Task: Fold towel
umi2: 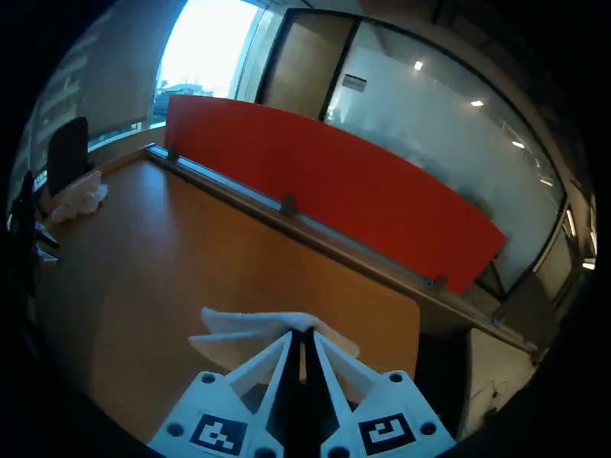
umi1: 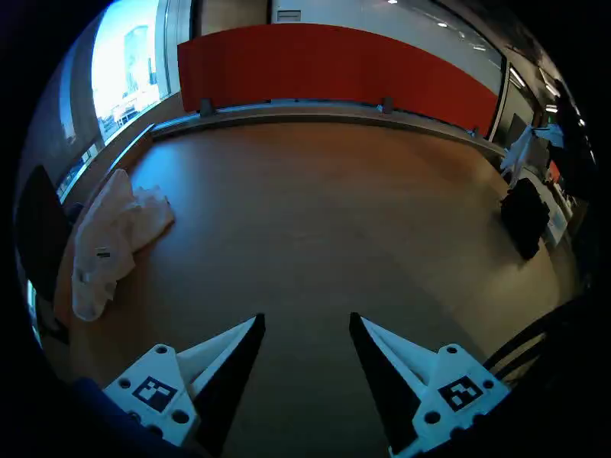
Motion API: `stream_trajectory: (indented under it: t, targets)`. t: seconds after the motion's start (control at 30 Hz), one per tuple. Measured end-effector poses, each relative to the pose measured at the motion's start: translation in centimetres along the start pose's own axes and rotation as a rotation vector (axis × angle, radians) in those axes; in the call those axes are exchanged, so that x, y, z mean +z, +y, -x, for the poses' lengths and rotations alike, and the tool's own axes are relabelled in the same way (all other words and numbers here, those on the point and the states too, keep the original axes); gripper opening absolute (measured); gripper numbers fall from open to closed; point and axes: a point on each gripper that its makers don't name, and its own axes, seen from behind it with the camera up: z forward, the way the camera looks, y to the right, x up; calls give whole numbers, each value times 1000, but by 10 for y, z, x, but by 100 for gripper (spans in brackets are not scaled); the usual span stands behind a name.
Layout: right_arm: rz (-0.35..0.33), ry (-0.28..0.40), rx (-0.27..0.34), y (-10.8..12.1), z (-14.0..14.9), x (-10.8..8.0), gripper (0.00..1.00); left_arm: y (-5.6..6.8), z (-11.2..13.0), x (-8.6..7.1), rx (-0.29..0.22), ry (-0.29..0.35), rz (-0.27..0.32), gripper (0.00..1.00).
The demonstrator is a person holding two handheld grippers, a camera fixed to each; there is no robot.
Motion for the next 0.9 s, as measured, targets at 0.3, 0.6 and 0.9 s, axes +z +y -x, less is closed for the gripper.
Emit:
stream_trajectory:
  t: [0.3,0.6,0.9]
  targets:
    - [19,-16,15,16,10,0,6,2,-1,0,6,0,0,81]
    - [31,-38,21,30,27,-9,6,4,-3,0,13,-1,3,81]
    - [51,-90,43,40,72,-38,6,13,-8,2,28,0,16,81]
